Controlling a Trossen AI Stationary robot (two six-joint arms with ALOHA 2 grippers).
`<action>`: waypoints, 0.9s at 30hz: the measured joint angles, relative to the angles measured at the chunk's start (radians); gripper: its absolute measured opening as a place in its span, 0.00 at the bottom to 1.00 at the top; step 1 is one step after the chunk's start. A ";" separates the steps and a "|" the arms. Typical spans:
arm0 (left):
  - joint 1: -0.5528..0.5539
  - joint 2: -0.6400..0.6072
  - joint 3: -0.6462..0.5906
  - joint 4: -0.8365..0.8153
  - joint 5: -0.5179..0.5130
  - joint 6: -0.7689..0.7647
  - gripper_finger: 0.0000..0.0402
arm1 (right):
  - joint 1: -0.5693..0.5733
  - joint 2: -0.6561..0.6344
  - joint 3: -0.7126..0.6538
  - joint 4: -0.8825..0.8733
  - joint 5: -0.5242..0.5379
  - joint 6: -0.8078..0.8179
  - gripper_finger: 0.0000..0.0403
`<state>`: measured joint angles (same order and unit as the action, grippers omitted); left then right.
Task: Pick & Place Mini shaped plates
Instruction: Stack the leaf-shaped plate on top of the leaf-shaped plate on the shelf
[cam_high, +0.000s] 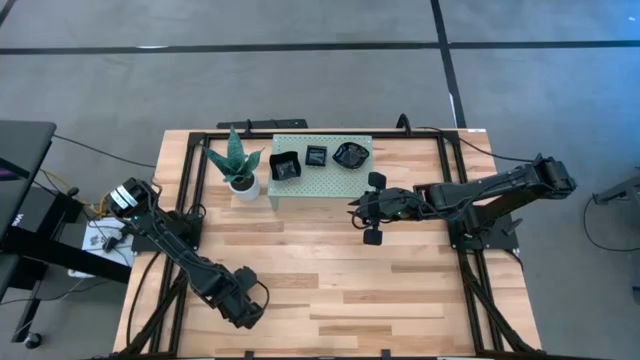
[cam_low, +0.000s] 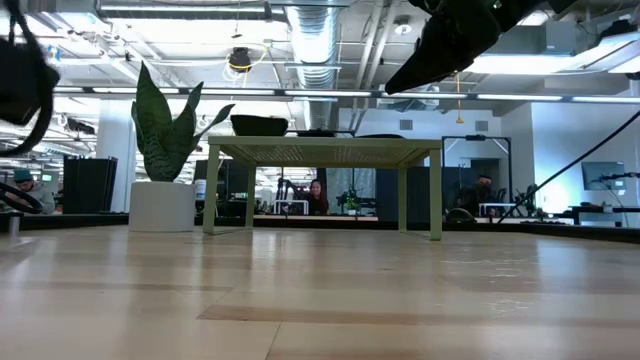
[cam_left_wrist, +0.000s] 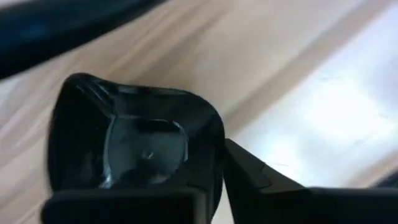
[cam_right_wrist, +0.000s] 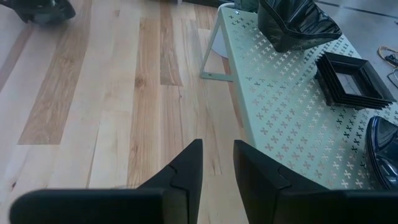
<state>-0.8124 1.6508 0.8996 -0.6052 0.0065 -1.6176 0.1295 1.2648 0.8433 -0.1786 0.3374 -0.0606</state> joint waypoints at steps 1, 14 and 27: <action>0.000 0.000 0.009 0.002 -0.002 0.013 0.05 | 0.000 0.000 0.000 0.000 0.000 0.000 0.21; 0.140 0.002 0.179 0.003 -0.128 0.463 0.01 | -0.001 0.014 0.000 0.142 -0.111 -0.038 0.21; 0.410 0.002 0.231 0.092 -0.301 1.226 0.02 | 0.005 0.283 0.050 0.344 -0.395 -0.326 0.21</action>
<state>-0.4021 1.6531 1.1301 -0.5134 -0.2943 -0.3919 0.1342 1.5482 0.8937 0.1657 -0.0576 -0.3864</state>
